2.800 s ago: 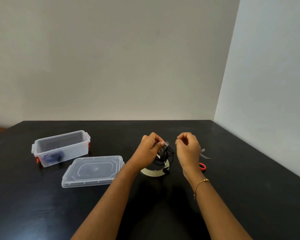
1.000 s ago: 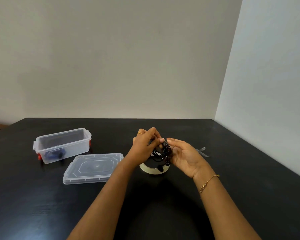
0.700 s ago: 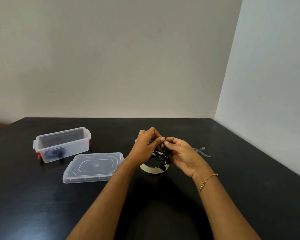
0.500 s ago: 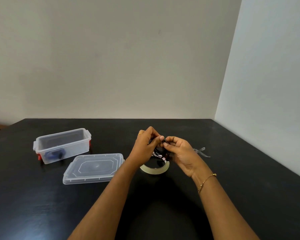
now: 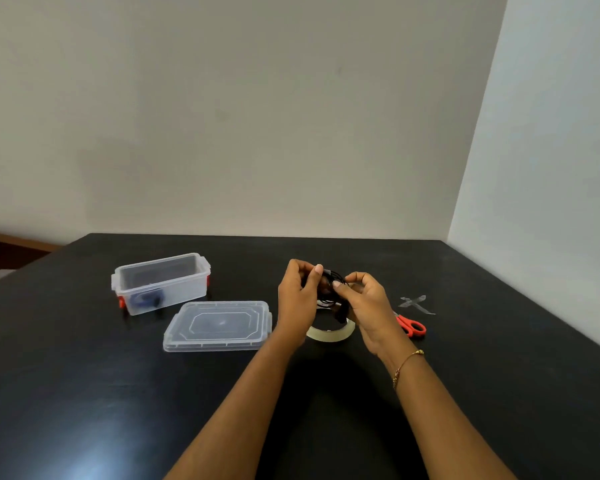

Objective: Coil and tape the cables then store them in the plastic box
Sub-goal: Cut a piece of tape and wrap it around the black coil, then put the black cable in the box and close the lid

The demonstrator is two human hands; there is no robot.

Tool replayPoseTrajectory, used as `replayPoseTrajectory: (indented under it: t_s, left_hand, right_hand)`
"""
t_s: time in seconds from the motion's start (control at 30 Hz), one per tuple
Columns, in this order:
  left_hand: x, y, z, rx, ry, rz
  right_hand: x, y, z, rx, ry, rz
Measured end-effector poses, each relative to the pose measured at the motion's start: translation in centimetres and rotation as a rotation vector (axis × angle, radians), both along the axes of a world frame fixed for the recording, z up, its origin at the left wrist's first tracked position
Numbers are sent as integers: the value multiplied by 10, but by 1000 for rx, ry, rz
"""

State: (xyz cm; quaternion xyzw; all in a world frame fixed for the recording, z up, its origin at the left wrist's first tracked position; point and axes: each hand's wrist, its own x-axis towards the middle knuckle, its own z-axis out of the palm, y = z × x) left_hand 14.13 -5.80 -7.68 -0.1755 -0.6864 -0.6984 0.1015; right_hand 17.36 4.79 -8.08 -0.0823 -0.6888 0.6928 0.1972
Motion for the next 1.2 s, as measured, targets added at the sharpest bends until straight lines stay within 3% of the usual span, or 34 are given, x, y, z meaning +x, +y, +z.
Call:
replayPoseTrajectory:
  t_s: [0.13,0.3,0.57,0.77,0.93,1.1,1.2]
  left_hand:
    - [11,-16,-4,97,-137,70]
    - [25,-45,3,162,-365,-57]
    - [27,-91,19,160,-369,137]
    - [-17,-139,30,105,-282,377]
    - [-69,-178,43,98,-328,416]
    - [-115,-208,47,97,-376,426]
    - [-142,-219,37,-52,-434,433]
  right_hand:
    - [6,-23,0,-1,5,-69]
    - [13,-46,4,35,19,-190]
    - [9,-106,14,96,69,-217]
    - [-32,-155,26,116,56,-148]
    - [-83,-189,42,155,82,-114]
    - [-136,-212,44,301,45,-78]
    - [-165,-217,35,529,-38,-43]
